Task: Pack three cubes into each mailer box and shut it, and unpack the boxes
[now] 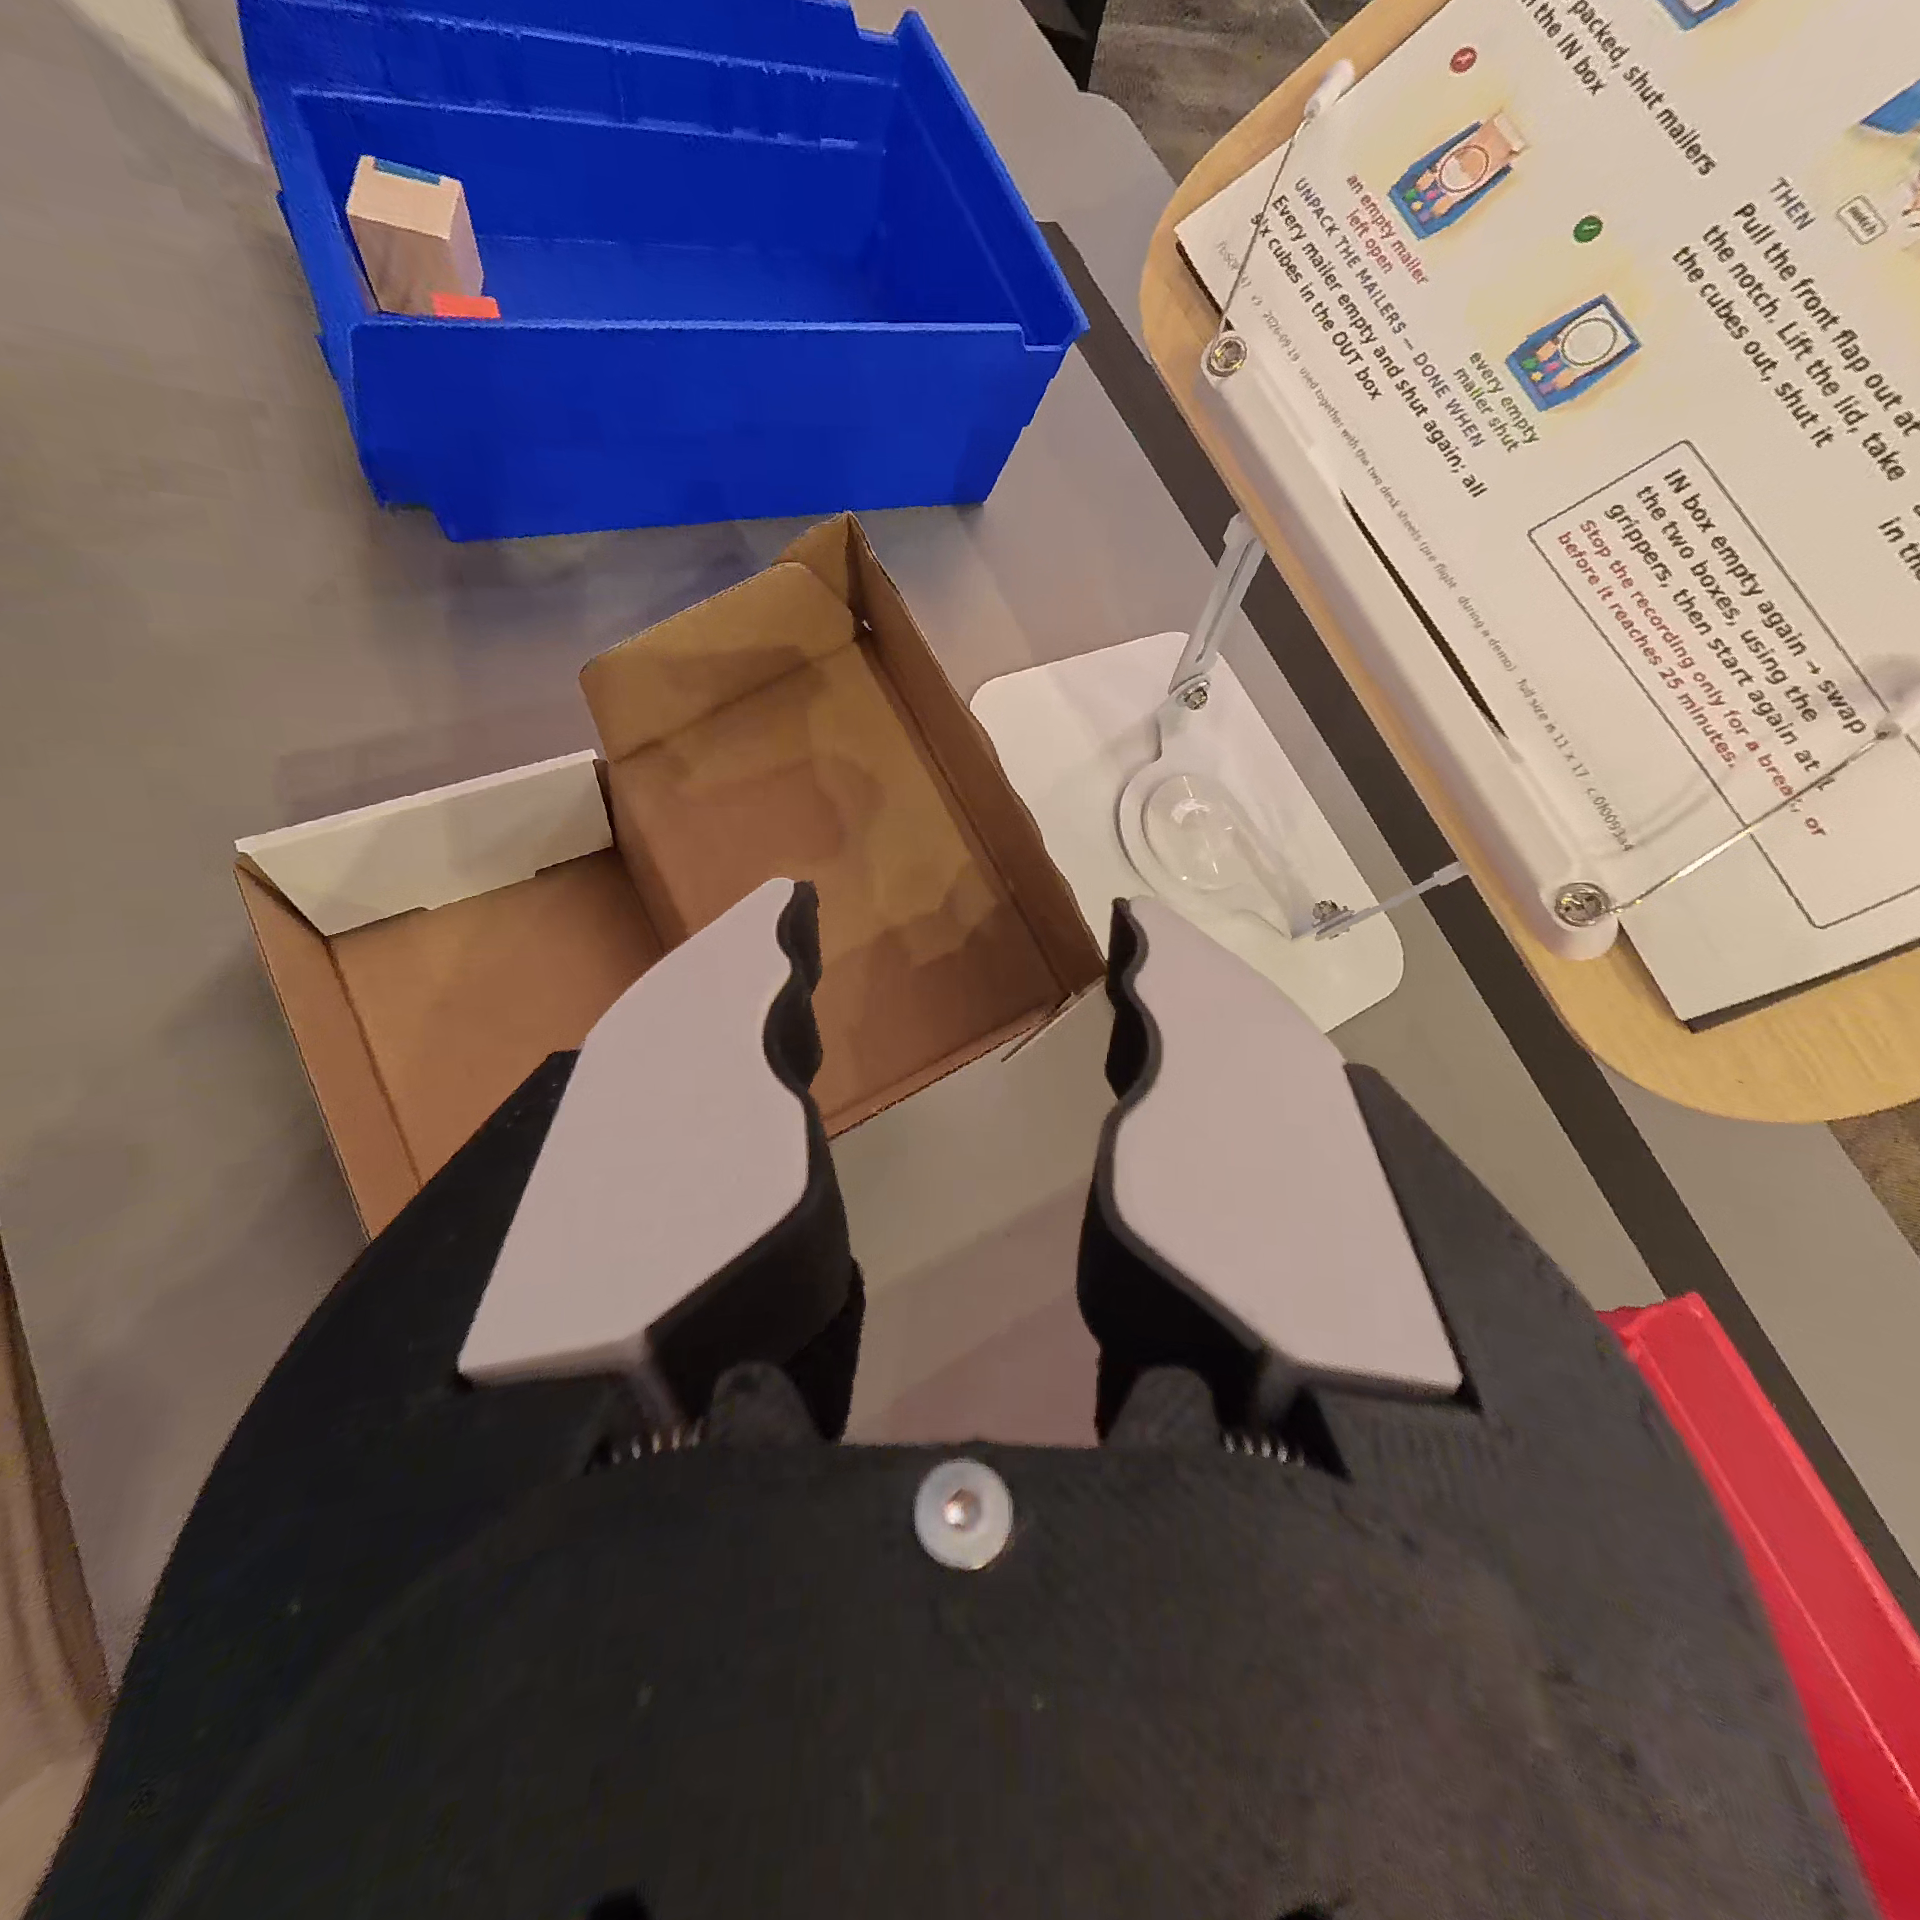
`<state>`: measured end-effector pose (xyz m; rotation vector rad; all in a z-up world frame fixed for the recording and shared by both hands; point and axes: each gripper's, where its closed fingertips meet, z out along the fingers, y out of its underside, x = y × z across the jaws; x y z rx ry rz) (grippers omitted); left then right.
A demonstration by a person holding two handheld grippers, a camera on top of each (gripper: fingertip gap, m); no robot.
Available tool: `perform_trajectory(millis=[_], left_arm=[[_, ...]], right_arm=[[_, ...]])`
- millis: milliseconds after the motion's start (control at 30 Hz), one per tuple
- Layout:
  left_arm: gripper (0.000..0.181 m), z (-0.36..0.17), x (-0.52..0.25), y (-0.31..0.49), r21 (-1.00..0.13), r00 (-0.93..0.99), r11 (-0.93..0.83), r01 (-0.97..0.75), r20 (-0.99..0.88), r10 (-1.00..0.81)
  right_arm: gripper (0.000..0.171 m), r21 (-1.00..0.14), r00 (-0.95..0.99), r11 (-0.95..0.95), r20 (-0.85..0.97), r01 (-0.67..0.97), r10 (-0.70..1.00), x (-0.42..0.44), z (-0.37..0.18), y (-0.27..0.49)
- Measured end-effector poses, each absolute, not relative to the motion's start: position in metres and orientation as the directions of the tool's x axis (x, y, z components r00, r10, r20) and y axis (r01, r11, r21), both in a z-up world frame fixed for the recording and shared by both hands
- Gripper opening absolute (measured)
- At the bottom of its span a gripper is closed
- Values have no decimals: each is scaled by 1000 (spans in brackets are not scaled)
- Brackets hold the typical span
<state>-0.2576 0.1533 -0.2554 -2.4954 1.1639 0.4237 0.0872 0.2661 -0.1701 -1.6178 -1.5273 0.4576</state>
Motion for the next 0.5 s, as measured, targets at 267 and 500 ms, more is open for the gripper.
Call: perform_trajectory(millis=[267,500], left_arm=[[75,-328,-311,149,35,813,-823,-566,-141,-565],[40,-346,-318,151,147,824,-833,-534,-130,-551]], right_arm=[[50,-765,154,114,270,634,950,77,-175,259],[48,-763,149,109,261,638,954,77,-180,259]])
